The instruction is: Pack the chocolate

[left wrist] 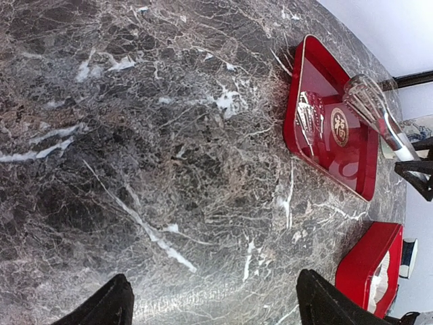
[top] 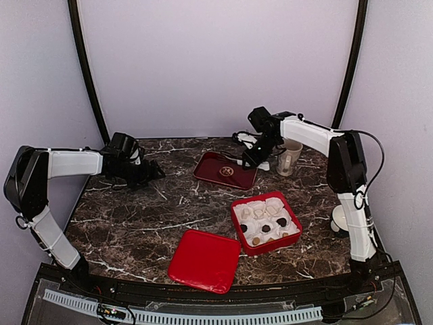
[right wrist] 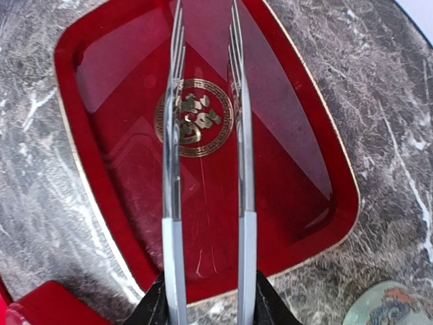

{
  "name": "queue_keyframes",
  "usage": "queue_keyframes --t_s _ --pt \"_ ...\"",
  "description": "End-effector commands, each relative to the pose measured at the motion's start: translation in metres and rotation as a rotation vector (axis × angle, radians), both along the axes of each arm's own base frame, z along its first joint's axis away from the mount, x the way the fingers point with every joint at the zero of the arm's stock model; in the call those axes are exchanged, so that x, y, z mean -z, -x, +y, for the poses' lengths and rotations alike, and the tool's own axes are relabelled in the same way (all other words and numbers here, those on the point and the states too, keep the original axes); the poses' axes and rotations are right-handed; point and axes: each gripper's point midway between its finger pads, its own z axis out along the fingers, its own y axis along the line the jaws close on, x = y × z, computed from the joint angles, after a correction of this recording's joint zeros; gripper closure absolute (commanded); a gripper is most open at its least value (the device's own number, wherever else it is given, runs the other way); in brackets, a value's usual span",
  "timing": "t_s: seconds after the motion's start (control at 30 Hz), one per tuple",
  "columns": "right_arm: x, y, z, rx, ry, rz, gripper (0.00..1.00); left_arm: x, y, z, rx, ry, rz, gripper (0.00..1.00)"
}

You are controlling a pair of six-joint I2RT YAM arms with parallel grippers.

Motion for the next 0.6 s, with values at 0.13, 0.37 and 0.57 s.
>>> queue_keyframes --t_s 0.13,0.37,0.57 --pt "0.016 -0.022 0.018 -0.095 -0.074 -0.042 0.62 -0.009 -0.005 0.0 -0.027 0.023 0.008 0.14" --pt "0.037 -0.025 0.015 -0.094 -0.044 -0.032 0.53 -0.005 -0.001 0.003 -0.035 0.012 0.023 0.14" --pt "0.017 -0.031 0.015 -0.075 -0.053 -0.074 0.4 -0.002 0.005 0.002 -0.02 0.002 0.035 0.14"
